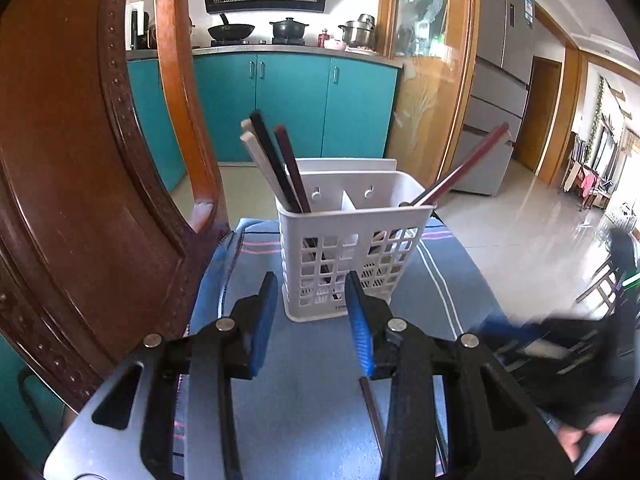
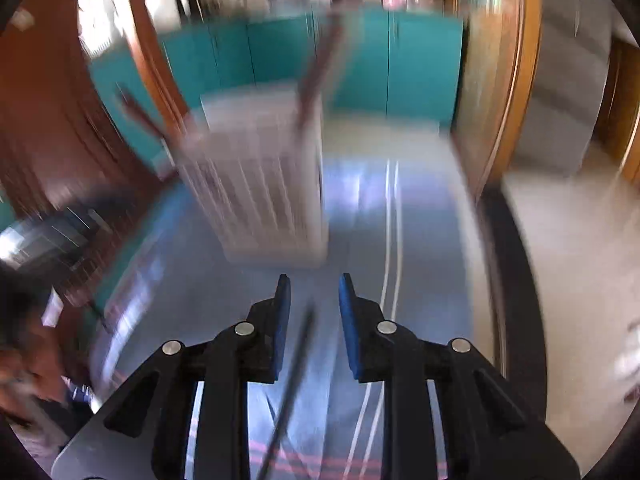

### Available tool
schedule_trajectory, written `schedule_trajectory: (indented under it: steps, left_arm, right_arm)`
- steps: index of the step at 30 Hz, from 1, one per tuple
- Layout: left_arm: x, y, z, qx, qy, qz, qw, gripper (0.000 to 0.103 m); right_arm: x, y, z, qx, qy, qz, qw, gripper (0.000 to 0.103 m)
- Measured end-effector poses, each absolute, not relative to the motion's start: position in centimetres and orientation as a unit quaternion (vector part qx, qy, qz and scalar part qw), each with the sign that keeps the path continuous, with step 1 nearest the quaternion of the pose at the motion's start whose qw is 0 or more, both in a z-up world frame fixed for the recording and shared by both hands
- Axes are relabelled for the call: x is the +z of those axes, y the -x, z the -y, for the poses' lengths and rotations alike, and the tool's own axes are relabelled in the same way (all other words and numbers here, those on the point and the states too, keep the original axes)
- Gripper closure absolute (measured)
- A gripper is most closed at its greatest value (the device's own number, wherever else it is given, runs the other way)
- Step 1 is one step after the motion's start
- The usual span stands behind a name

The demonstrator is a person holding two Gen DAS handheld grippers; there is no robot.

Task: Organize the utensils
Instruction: 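Lower both open tools back to the remaining dark chopsticks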

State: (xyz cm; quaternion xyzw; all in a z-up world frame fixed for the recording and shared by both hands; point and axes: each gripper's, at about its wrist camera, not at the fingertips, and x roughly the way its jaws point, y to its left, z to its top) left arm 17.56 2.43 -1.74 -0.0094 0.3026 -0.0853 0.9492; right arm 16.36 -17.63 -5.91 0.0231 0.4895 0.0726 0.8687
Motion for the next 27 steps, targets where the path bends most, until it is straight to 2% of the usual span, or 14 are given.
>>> schedule_trajectory:
  steps: [6, 11, 12, 13, 21, 27]
  left_arm:
    - [-2.5, -18.1, -2.1, -0.079, 0.000, -0.317, 0.945, 0.067]
    - [-3.6, -18.7, -2.1, -0.071, 0.002, -0.342, 0.937, 0.066]
    - [-3.9, -18.8, -2.1, -0.070, 0.001, -0.346, 0.935, 0.063]
    - [-4.3, -19.0, -2.0, -0.068, -0.001, -0.354, 0.933, 0.062]
    - [-9.2, -20.5, -0.2, -0.083, -0.003, -0.449, 0.890, 0.060]
    - [-12.5, -19.5, 2.7, -0.099, -0.038, -0.489, 0.866, 0.057]
  right_arm:
    - [-10.9, -18.1, 16.3, 0.057, 0.000, -0.550, 0.833, 0.078]
    - [-11.5, -18.7, 15.5, 0.054, 0.020, -0.543, 0.838, 0.078]
    - [-11.5, -18.8, 15.4, 0.056, 0.017, -0.543, 0.838, 0.085]
    - [-11.4, -19.0, 15.6, 0.057, 0.016, -0.547, 0.835, 0.102]
    - [-11.2, -18.9, 18.0, 0.044, -0.024, -0.540, 0.840, 0.102]
    - [-10.4, -18.6, 21.7, 0.015, -0.092, -0.505, 0.858, 0.102]
